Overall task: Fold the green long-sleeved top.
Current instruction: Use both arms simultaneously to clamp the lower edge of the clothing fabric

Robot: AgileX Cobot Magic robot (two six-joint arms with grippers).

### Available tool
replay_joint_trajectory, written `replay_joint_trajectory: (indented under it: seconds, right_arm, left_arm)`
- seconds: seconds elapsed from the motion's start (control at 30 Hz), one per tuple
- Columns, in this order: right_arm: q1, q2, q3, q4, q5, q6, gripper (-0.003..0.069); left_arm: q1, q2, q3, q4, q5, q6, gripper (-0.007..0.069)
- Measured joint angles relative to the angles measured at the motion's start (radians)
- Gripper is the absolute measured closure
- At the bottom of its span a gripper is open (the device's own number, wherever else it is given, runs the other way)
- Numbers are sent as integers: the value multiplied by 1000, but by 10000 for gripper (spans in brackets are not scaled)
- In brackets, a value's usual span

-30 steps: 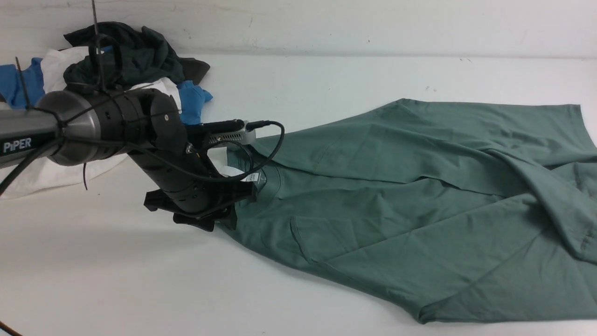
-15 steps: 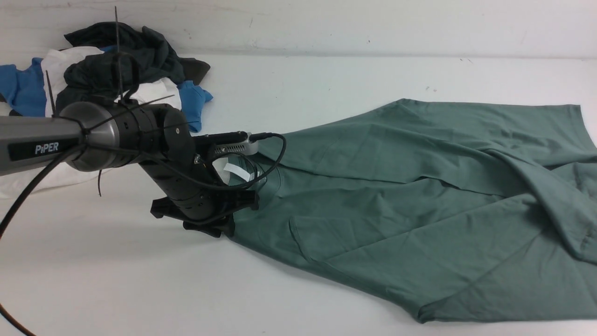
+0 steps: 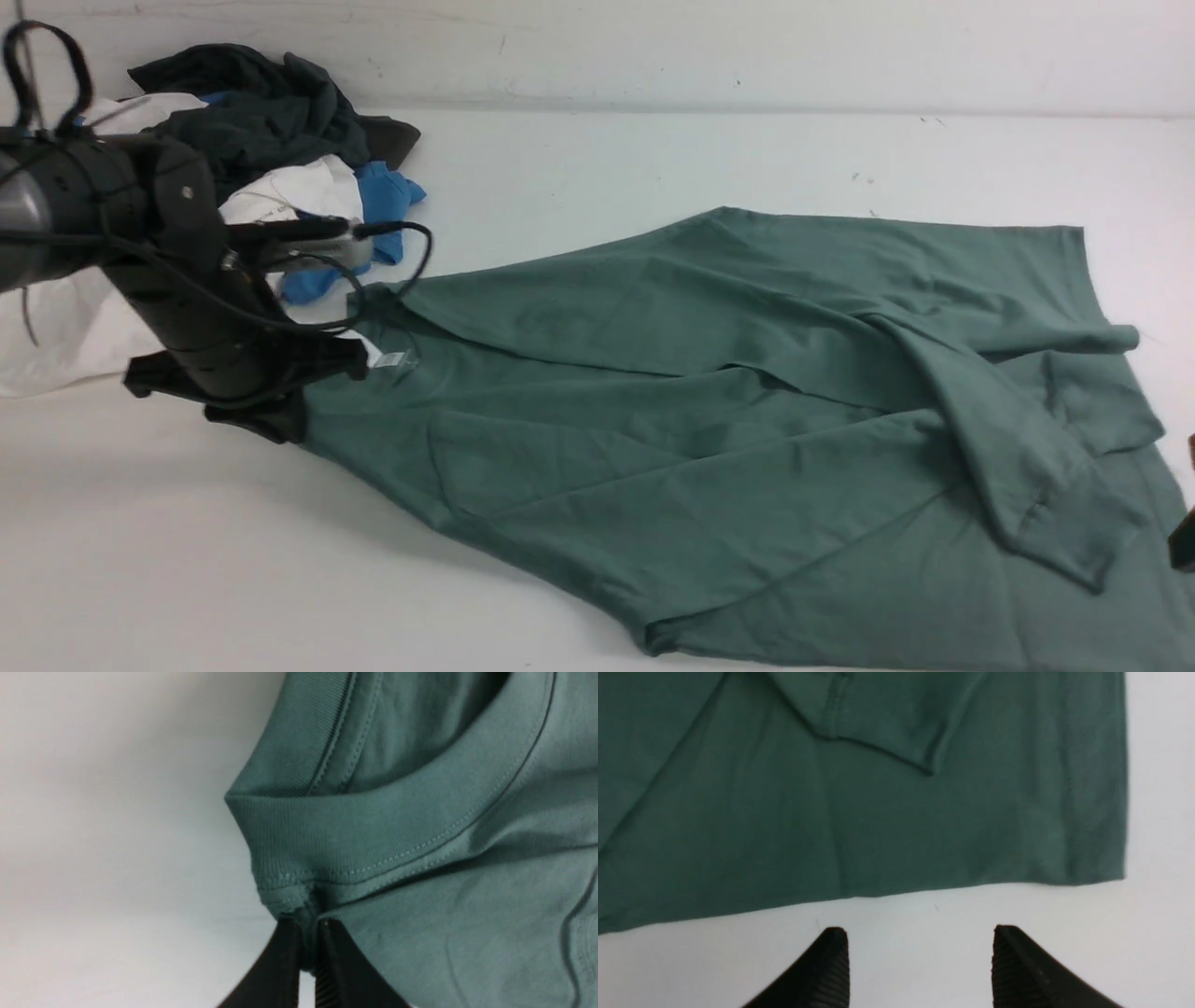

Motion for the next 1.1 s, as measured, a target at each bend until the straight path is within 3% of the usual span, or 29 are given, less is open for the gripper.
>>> replay_joint_trajectory:
  seconds: [0.13, 0.33, 0.87, 0.97, 1.1]
  right_arm:
    - [67, 18, 74, -35, -24, 17, 273]
    - [123, 77, 130, -125, -81, 109, 272]
    - [134, 274, 127, -187, -176, 139, 274]
    - [134, 283, 118, -193, -170, 130, 327]
    - [134, 277, 112, -195, -187, 95, 508]
  left_arm:
    - [71, -5, 0, 23, 26, 0, 606]
    - [84, -5, 0, 23, 31, 0, 606]
    - [84, 0, 1, 21, 42, 0, 606]
    - [84, 12, 1, 21, 43, 0, 606]
    - [84, 19, 1, 25, 91, 0, 606]
